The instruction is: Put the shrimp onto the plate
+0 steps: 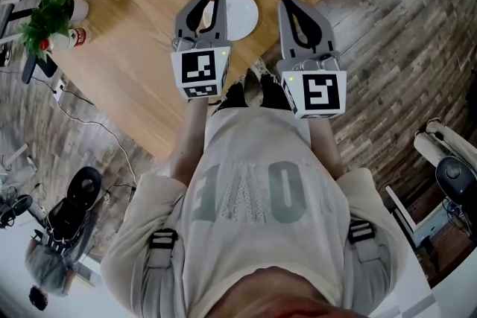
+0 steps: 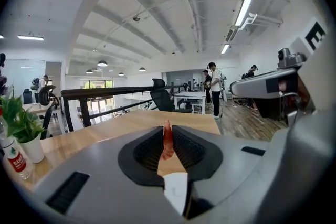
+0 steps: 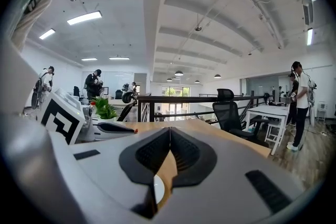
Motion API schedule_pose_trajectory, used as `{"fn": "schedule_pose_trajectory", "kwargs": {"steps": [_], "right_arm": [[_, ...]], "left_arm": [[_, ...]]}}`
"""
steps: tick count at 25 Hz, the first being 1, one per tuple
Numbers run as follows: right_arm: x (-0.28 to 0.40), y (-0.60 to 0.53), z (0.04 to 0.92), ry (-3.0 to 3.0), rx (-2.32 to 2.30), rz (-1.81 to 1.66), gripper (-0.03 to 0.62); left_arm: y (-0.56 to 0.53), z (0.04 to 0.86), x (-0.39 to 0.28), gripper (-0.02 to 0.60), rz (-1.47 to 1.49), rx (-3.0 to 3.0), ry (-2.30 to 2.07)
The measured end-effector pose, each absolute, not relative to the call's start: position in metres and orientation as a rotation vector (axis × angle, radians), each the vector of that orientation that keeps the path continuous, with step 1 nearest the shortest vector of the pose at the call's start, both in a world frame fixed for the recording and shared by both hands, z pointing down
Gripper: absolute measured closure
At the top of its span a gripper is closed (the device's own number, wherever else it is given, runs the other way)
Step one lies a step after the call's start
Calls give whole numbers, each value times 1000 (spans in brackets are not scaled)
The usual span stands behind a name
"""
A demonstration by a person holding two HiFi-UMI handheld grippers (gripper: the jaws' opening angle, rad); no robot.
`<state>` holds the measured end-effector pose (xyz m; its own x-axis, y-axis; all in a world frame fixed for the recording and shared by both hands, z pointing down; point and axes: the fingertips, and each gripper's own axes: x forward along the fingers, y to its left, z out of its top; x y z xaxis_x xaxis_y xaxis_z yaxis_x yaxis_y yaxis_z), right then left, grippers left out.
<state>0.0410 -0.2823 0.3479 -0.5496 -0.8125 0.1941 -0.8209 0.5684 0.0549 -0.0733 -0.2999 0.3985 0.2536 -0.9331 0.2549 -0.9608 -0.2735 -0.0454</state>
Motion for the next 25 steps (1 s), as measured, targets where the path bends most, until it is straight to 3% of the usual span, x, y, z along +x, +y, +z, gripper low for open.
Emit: {"fn": "schedule_pose_trajectory", "kwargs": {"steps": [25], "right_arm": [[63,-284,371,-2510,1448,111,574]], "left_arm": [[-288,539,-38,523,763,2212,-1382]]}}
